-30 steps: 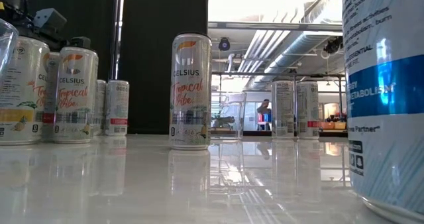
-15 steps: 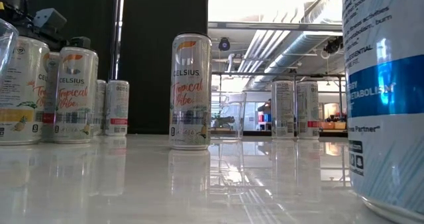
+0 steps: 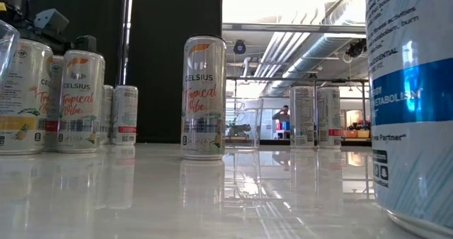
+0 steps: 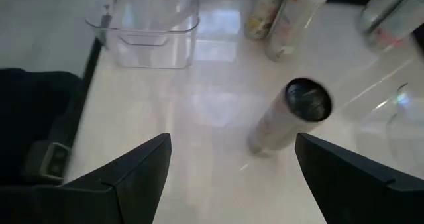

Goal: Sort soda cans
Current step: Put the bottom white blue soda can into the bottom right transparent bin

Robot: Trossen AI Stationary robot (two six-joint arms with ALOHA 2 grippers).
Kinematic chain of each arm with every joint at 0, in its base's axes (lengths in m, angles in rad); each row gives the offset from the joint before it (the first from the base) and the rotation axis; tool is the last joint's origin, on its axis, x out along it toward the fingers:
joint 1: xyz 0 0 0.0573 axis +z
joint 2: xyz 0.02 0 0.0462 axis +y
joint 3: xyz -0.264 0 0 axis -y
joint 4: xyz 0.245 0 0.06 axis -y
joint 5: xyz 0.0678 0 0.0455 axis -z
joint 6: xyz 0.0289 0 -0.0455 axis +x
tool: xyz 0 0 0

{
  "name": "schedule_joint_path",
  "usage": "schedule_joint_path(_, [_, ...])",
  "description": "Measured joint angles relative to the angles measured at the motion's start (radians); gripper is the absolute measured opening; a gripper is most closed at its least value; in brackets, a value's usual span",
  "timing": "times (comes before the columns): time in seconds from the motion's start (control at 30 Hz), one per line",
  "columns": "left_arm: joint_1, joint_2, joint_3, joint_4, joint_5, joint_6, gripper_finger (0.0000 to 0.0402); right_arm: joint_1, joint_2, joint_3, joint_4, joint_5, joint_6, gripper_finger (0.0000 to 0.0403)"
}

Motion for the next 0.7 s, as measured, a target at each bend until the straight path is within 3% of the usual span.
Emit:
schedule_joint_path(0.1, [0.000,0.000,0.000,0.000,0.000,0.000,0.0000,-0.012,0.000,0.002,-0.002,-0.043,0.004,0.0318])
schedule_joint_path(0.3, [0.000,0.000,0.000,0.000,0.000,-0.001,0.0000,-0.009,0.001,0.115,-0.127,0.000,0.012,0.0318])
schedule_joint_path(0.43, [0.000,0.000,0.000,0.000,0.000,-0.071,0.0000,0.019,0.000,0.173,-0.220,0.001,0.117,0.0318])
schedule_joint_path(0.7, [0.000,0.000,0.000,0.000,0.000,-0.189,0.0000,0.146,0.000,0.100,-0.269,0.016,0.328,0.0318])
